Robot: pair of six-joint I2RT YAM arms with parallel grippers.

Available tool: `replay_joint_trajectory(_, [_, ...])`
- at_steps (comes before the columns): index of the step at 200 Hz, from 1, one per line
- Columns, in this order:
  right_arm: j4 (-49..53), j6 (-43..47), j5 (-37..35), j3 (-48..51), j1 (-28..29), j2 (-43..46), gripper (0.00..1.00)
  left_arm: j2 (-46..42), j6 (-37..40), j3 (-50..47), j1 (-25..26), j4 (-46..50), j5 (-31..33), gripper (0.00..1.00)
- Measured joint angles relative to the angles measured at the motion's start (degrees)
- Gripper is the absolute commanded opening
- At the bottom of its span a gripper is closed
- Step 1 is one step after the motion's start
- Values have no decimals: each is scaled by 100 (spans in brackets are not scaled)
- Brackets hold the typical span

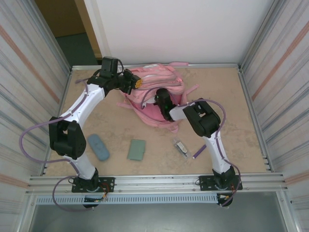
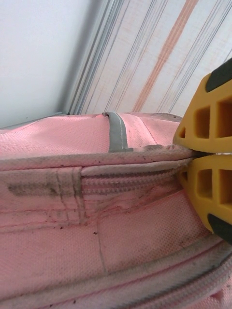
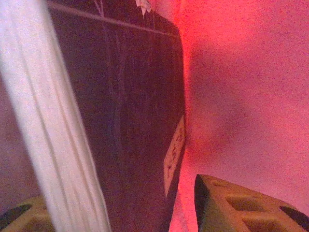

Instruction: Pack the student bag

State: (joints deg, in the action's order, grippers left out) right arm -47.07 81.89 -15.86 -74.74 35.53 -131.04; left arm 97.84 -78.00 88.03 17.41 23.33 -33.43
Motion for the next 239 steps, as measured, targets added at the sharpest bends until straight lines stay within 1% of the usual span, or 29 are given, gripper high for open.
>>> replay_joint_trajectory(9, [66,-15,101,133,-17,138,58,0,28,4,0,48,-2,0])
replay_joint_trajectory(27, [398,-46,402,461,-74,557,62,0,74,42,0,83,-28,0])
replay_joint_trajectory(49, [1054,-90,778,774,-116,1075,62,2,177,116,-2,122,-66,0])
replay_joint_trajectory(99, [2450,-190,1462,1010,-144,1923,60,39,404,188,-11,321,-61,0])
replay_joint_trajectory(126, [3307,-350,1810,1200,-94,2597,59,57,518,188,-20,402,-57,0])
replay_joint_trajectory(146, [4017,-669,2212,1390,61,3257,59,57,610,186,-22,396,-31,0])
replay_joint_trajectory(158, [4492,-887,2542,1488,216,3683,53,57,671,173,-22,380,13,0])
replay_joint_trajectory(164, [4760,-1008,2739,1521,308,3899,52,57,704,144,-22,365,26,0])
replay_joint_trajectory(198, [5884,-1784,3731,1716,824,4951,54,55,933,-138,-22,341,83,0])
replay_joint_trajectory(221, [6314,-2249,4223,1967,1051,5650,55,55,1056,-348,-22,299,157,0])
replay_joint_trajectory(239, [6485,-2629,4428,2138,1073,6236,57,55,1145,-518,-4,203,214,0])
